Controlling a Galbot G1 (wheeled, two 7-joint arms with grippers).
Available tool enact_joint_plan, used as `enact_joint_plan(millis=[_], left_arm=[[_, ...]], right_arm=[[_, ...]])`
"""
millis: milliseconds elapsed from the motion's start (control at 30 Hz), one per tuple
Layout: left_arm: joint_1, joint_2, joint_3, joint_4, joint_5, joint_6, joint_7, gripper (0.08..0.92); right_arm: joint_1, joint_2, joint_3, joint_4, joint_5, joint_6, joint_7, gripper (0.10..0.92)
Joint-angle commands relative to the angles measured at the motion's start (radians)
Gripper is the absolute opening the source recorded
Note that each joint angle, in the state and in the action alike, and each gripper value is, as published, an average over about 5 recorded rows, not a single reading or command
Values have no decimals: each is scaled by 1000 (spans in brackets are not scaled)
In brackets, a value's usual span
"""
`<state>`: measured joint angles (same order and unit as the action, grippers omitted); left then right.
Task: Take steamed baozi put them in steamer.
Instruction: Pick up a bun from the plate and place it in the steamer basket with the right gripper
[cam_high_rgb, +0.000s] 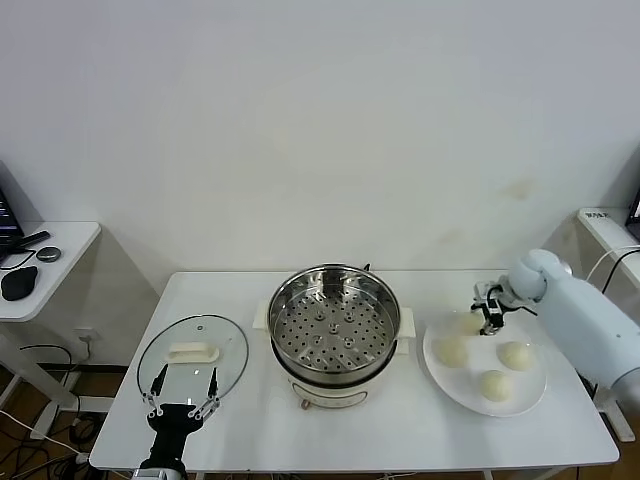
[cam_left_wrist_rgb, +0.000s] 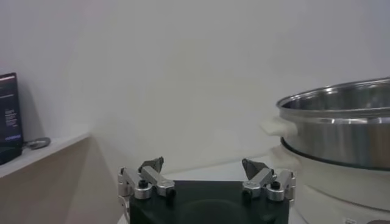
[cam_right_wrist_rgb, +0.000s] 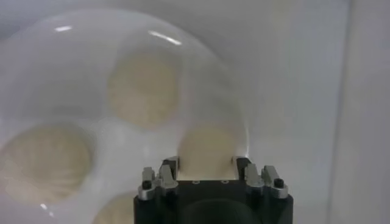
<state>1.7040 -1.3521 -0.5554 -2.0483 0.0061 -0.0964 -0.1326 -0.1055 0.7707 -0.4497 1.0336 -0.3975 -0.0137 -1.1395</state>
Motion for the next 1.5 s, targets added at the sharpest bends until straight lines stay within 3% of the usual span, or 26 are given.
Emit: enact_joint_plan(millis=[33,267,600,767,1233,1500], left_arm=[[-16,4,10,3,-4,1,1,823],[-21,23,4,-5,-19,1,3,823],[-26,17,-14,-4,-26,4,5,823],[-20,5,-23,-13,-28,7,6,823],[-13,-17,-50,-22,-28,6,4,823],[-16,-19,-50,-21,-27,6,4,823]], right_arm=[[316,-159,-263,238,304,-13,-34,570],[646,-34,-502,331,539,62,-67,571],[738,290,-736,360,616,265,-32,576],[683,398,-783,304,499,398,-21,578],[469,493,-641,27,-68,666,101,585],[418,511,-559,-68,-168,713,145,593]])
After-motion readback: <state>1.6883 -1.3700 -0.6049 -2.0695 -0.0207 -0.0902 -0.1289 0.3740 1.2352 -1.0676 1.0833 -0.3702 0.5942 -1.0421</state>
